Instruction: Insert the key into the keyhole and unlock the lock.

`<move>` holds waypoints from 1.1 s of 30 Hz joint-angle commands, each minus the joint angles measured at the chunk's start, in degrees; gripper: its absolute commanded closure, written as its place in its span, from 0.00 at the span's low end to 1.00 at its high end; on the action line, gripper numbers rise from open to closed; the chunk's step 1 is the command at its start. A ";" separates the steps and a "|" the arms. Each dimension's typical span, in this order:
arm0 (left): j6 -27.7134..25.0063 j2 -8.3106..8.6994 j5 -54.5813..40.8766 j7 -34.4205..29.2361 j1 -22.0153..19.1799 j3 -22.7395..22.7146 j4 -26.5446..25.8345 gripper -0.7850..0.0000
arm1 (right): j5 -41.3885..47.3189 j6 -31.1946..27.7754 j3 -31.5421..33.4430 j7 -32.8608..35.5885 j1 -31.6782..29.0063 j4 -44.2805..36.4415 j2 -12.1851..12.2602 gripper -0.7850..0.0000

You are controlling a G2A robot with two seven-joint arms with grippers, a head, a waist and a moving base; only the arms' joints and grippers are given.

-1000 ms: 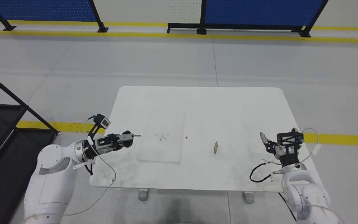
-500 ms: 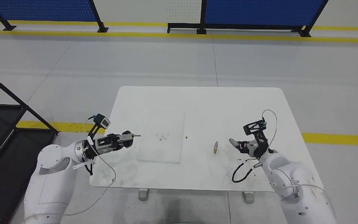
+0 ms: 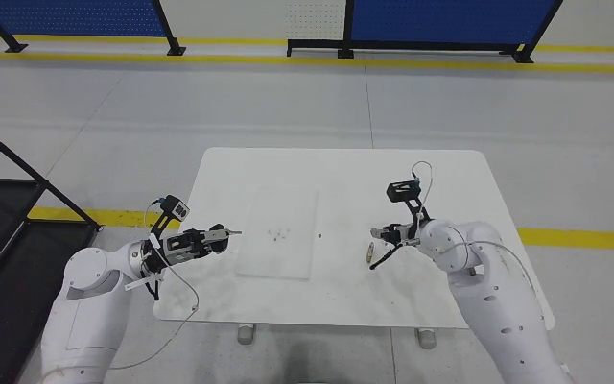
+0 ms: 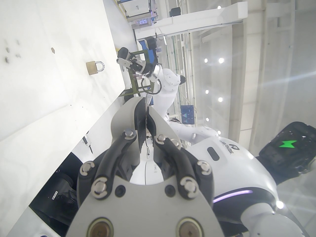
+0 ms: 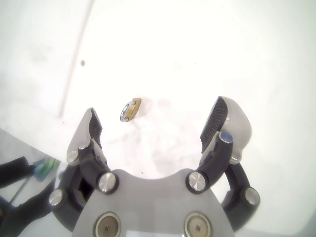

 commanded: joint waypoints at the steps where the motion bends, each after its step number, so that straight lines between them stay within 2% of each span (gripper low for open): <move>1: 0.00 0.00 0.00 0.00 0.00 0.00 0.00 1.00 | -1.03 1.07 -1.86 0.49 1.31 1.99 -0.35 0.00; 7: 0.00 0.00 0.00 0.00 0.00 0.00 0.00 1.00 | -1.02 3.20 -5.49 1.80 3.61 5.98 -1.33 0.00; 26: 0.00 0.00 0.00 0.00 0.00 0.00 0.00 1.00 | -1.19 2.47 -6.16 1.53 3.34 5.77 -1.41 0.00; 33: 0.00 0.00 0.00 0.00 0.00 0.00 0.00 1.00 | 0.48 5.20 -10.51 11.17 8.26 5.89 -2.82 0.00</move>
